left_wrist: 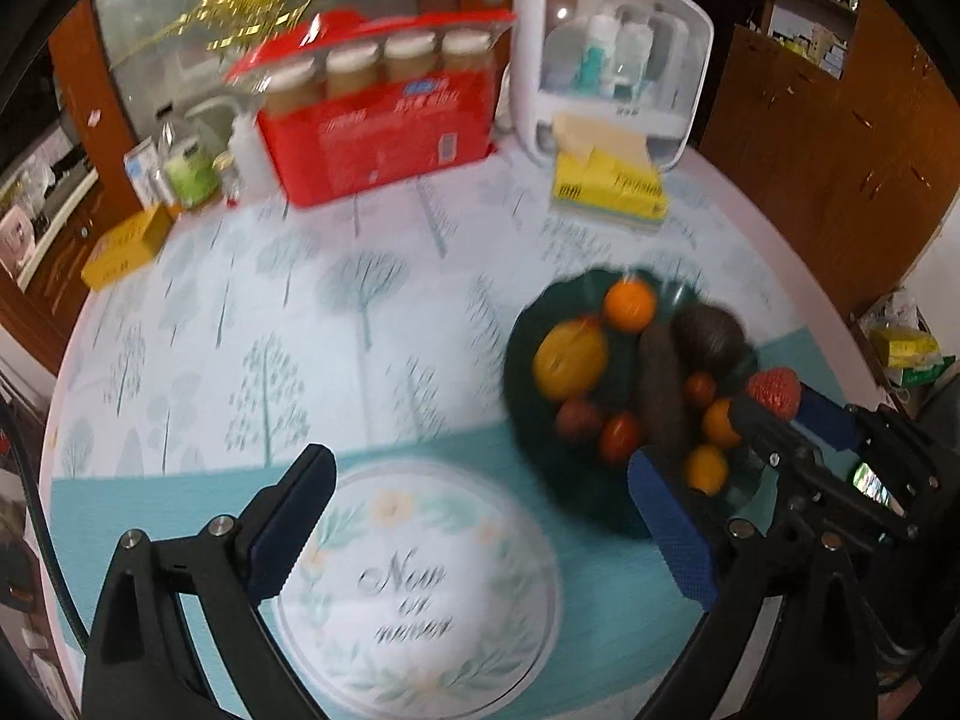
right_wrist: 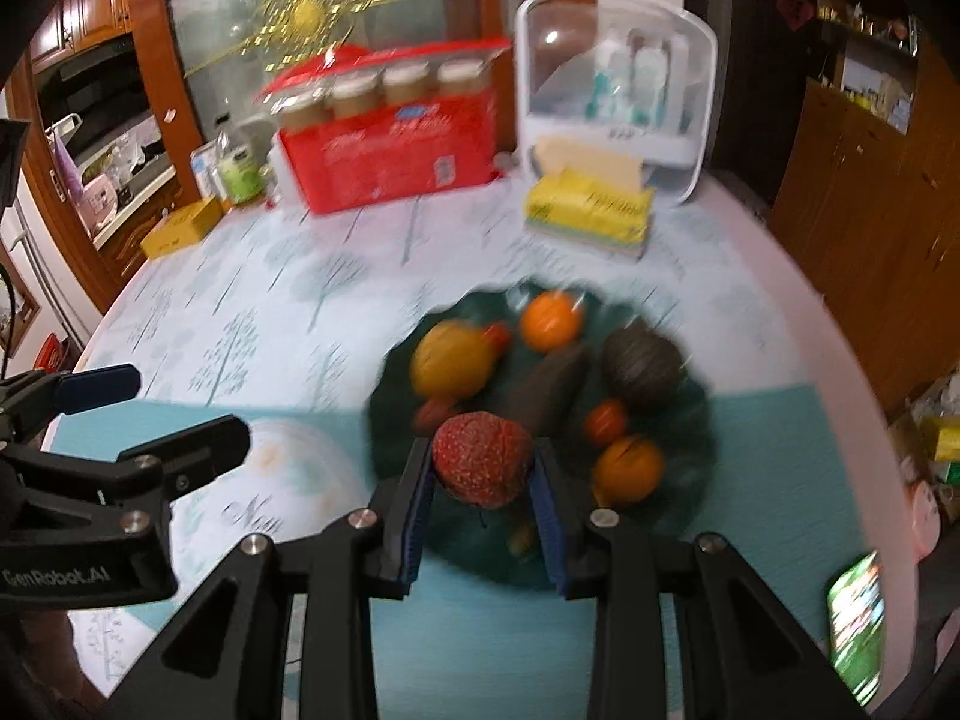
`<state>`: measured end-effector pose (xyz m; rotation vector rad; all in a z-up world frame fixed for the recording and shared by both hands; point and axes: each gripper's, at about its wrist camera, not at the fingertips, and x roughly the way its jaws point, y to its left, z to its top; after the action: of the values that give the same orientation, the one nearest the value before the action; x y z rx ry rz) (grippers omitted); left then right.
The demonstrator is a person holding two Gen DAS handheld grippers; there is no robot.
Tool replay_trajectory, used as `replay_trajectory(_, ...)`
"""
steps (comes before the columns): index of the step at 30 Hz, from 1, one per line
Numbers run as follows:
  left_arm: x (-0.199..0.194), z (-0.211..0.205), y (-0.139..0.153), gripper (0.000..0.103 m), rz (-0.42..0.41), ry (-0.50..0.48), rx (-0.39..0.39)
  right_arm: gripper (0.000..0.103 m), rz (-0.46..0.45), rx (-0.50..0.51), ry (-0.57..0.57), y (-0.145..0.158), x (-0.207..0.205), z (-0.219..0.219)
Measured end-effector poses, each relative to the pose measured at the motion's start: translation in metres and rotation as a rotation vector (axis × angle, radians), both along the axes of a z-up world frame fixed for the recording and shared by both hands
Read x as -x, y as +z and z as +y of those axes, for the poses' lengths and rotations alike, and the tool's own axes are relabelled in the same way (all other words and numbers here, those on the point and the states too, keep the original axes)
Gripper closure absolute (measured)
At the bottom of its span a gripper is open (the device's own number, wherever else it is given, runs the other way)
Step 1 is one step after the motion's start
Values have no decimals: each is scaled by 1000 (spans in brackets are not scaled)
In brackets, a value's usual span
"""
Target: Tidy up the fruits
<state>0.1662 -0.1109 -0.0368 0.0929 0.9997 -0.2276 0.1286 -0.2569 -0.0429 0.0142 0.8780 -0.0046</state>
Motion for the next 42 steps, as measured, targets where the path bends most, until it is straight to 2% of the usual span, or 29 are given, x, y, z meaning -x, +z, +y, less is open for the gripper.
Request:
replay_trajectory(5,-24,-32,16,5,-12,16,-20,71,-24,35,0,15,-26,-35)
replay_trajectory(9,-39,-47,10,3,13,32,-47,70,-27,69,14,15,-38,-47)
replay_trajectory(15,-52,-61,-17,3,85,40,-87,70,25,72,48,-3,-49,-53)
replay_trajectory(23,-63,-62,-54,3,183,69,-98,70,121,90,124,-36,-57,-49)
replay_trajectory(25,-65,-62,-60,3,200,70,-105,66,152,77,155,-44,-59,-47)
replay_trajectory(27,-66,-61,-65,3,222,67,-108,50,167,69,170,-49,-59,-46)
replay_trajectory(30,-65,-59,-69,3,236,69,-110,38,160,76,171,-52,-58,-45)
replay_trajectory(42,-53,-40,-72,3,255,106,-96,37,172,75,164,-58,-57,-43)
